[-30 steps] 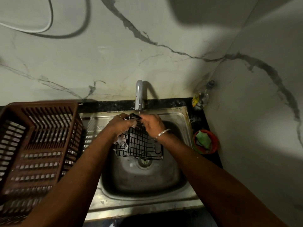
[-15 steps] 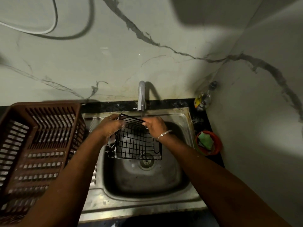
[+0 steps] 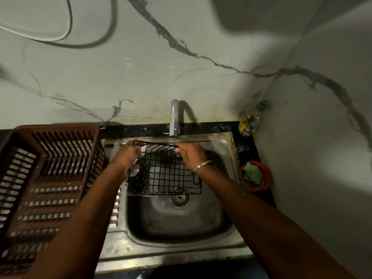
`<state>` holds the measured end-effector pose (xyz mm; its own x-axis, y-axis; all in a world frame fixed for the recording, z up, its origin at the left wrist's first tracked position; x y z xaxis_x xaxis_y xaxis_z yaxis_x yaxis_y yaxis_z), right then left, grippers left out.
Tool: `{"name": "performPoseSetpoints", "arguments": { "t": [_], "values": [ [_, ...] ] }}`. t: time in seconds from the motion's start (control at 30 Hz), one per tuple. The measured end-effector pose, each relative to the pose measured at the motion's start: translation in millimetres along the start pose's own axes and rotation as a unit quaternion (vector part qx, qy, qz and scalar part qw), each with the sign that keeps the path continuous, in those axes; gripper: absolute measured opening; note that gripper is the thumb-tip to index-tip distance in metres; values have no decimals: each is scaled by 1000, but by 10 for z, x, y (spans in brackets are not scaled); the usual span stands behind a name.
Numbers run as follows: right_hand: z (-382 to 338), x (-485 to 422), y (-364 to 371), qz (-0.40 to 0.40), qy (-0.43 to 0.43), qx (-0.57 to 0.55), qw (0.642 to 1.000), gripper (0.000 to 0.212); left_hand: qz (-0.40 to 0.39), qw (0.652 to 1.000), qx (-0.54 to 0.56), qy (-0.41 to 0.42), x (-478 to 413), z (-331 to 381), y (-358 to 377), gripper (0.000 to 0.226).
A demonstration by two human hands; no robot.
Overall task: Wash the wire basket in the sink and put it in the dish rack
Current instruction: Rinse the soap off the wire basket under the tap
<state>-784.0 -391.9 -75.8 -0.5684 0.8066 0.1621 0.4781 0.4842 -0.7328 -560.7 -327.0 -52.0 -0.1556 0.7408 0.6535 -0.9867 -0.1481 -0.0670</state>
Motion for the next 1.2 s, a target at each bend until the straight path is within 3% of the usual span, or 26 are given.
{"name": "performPoseSetpoints", "arguments": {
  "t": [0.1,0.23,0.3,0.37,0.47,0.6,0.73,0.83,0.9,1.2],
  "values": [
    [-149,-21,-51,37,-71,36,996,28,19,997,57,-42,10,-121,-68,24],
    [-36,-24,-113,34,-21,84,996,22,39,993,98,-52,34,-281,-168,21],
    [-110,-25,-67,20,-61,107,992,23,43,992,108,-44,32,-344,-186,24],
    [-78,-11,-76,3,-73,108,991,27,43,992,111,-41,33,-395,-215,28],
    [91,-17,-136,20,0,100,995,28,54,990,126,-35,6,-470,-316,32],
    [-36,-45,-109,23,-62,83,994,23,45,987,145,-45,-25,-506,-299,37],
    [-52,-6,-204,43,-55,47,996,19,51,986,152,-44,-60,-567,-309,42],
    [-118,53,-183,32,-93,46,994,19,47,982,174,-48,-57,-644,-298,33],
    [-47,55,-229,50,-56,12,997,27,39,980,186,-51,-24,-712,-287,34],
    [7,19,-177,95,35,-38,994,19,7,961,276,-13,100,-984,-252,51]
  ]
}}
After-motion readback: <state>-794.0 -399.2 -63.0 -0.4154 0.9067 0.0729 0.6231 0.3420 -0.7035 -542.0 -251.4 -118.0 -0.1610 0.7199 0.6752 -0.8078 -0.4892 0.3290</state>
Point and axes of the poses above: each hand's wrist, its own x-axis away from the middle knuckle, its own y-axis out of the palm, z = x × y, the point moved 3 cm from there along -x, towards the middle knuckle, and after that the axes turned 14 degrees about -z, right-handed, at the moved point
